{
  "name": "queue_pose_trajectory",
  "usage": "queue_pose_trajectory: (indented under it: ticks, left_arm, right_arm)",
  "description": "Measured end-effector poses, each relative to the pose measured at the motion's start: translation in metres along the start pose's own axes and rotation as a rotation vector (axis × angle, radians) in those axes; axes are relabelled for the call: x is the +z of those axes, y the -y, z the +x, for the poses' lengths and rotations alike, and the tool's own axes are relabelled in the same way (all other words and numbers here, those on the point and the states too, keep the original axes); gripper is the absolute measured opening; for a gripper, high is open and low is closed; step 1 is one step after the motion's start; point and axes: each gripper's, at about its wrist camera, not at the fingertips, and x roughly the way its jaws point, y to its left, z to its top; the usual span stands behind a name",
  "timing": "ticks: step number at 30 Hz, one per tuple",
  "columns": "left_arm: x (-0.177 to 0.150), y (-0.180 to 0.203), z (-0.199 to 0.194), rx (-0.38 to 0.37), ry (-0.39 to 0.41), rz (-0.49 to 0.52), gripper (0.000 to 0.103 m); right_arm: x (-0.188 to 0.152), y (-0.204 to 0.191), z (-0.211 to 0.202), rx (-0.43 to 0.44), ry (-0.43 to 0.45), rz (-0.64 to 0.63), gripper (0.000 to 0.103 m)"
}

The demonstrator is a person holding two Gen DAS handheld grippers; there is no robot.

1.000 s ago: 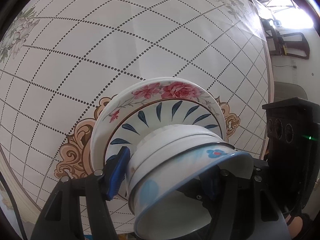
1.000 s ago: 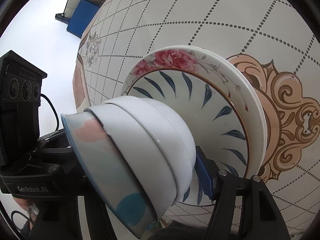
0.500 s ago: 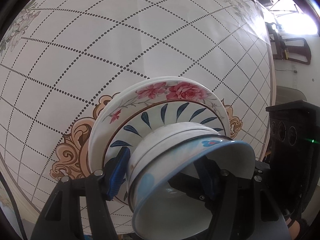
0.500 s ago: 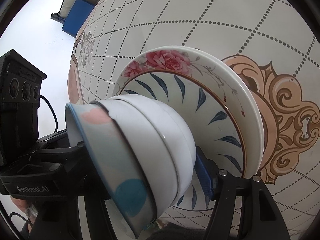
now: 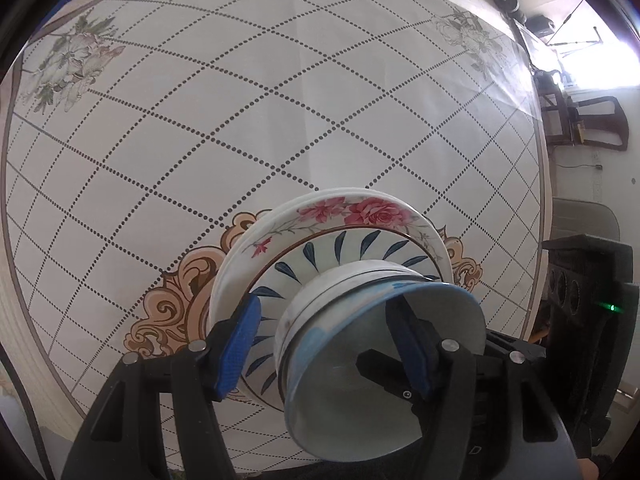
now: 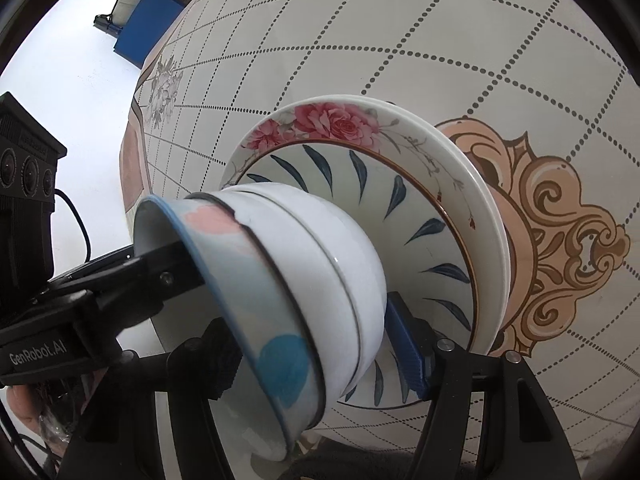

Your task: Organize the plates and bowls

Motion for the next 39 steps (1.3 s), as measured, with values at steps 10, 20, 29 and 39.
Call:
queue_pose_trajectory:
  ticks: [10,20,29,39]
  left_arm:
    - [-0.037,0.002,-0.057,0.146,0.198,-0.009,0.063]
    - [-0.111,0.016,-0.119,0.301,0.455,-0.015,0.091]
    - [-0.172,0.040,-0.161,0.319,0.595,-0.039,0.099]
    - [-0.247,0.082,-0.196,0.306,0.734,-0.058,0.103]
  right_arm:
    - [-0.025,-0.035,-0.056,-0.211,0.145,-0.130,0.075]
    - [-0.093,-0.074,-0.116,-0.455,0.331,-0.270,0.096]
    - [-0.165,-0.091,-0.161,-0.570,0.502,-0.311,0.103]
    - [-0.248,-0.101,-0.224,-0.589,0.664,-0.371,0.103]
